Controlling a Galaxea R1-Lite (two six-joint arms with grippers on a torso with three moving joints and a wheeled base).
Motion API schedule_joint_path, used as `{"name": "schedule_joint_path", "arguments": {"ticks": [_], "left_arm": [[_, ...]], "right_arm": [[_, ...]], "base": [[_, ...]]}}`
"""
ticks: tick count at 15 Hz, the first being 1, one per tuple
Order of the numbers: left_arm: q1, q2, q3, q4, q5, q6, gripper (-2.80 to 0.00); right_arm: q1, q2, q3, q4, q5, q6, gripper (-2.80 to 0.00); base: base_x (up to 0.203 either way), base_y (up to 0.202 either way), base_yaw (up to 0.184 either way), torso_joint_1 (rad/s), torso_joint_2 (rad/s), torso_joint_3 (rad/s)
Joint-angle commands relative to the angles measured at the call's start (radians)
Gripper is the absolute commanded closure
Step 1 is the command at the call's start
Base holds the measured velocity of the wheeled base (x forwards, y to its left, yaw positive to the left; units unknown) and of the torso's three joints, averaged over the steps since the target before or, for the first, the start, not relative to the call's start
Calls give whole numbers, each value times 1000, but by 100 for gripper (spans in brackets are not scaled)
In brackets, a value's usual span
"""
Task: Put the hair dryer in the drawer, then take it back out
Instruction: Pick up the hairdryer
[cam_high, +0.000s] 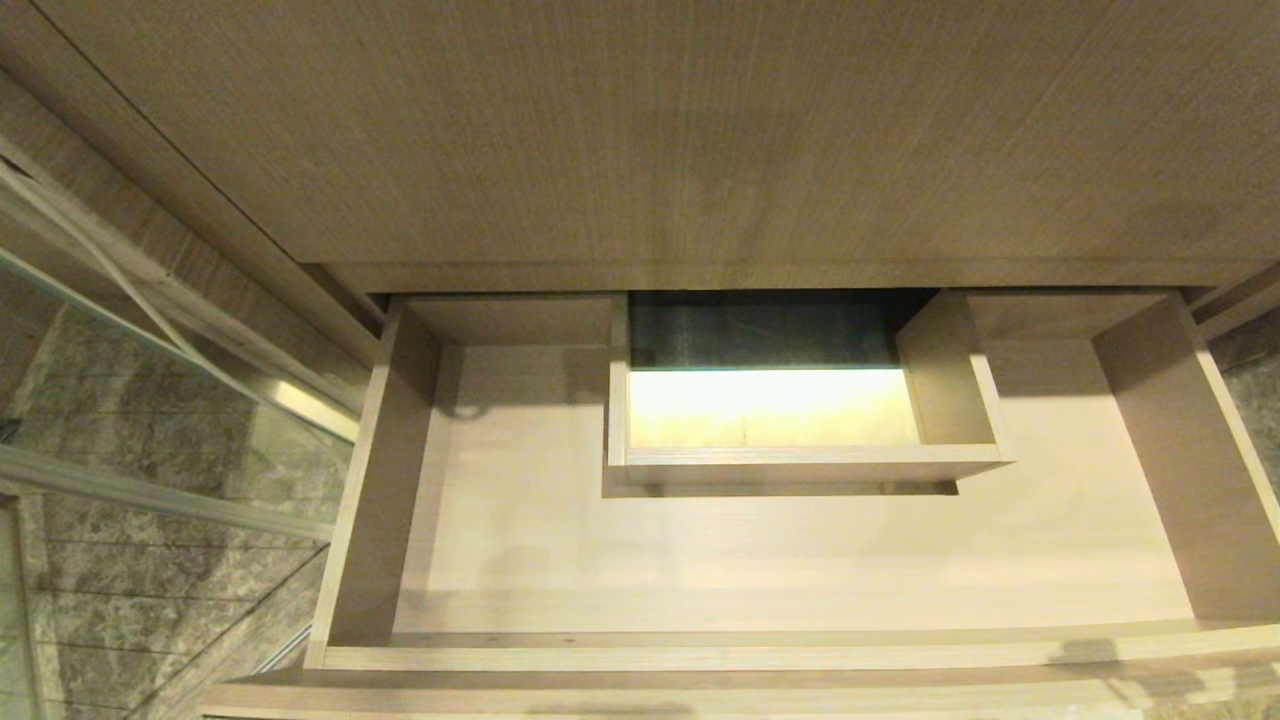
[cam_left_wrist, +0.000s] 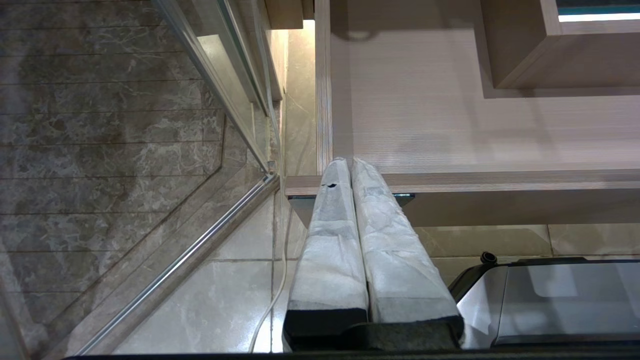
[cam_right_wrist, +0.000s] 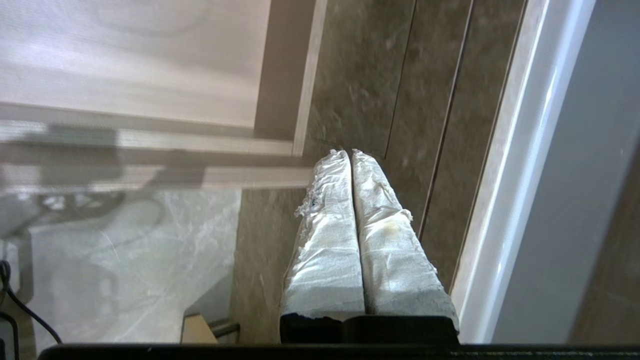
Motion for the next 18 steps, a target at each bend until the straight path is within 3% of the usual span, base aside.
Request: {"name": "schedule_joint_path", "arguments": {"ticks": [1,6,9,11,16,18], "left_arm": [[0,0,0,0,0,0,0],[0,0,0,0,0,0,0],[0,0,-1,0,0,0,0],[0,0,0,0,0,0,0],[0,0,-2,0,0,0,0],[0,0,-2,0,0,0,0]], "right_arm": [[2,65,-34,-1,22,-4,0],[8,270,-137,-109,151,-3,0],[8,319,-156,-122,170,7,0],[25,321,-145,-142,171,41,0],[188,283,-64,-196,163,240,0],[241,253,-28,-226,144,275,0]], "base": [[0,0,0,0,0,0],[0,0,0,0,0,0],[0,0,0,0,0,0],[0,0,0,0,0,0],[0,0,0,0,0,0],[0,0,0,0,0,0]]}}
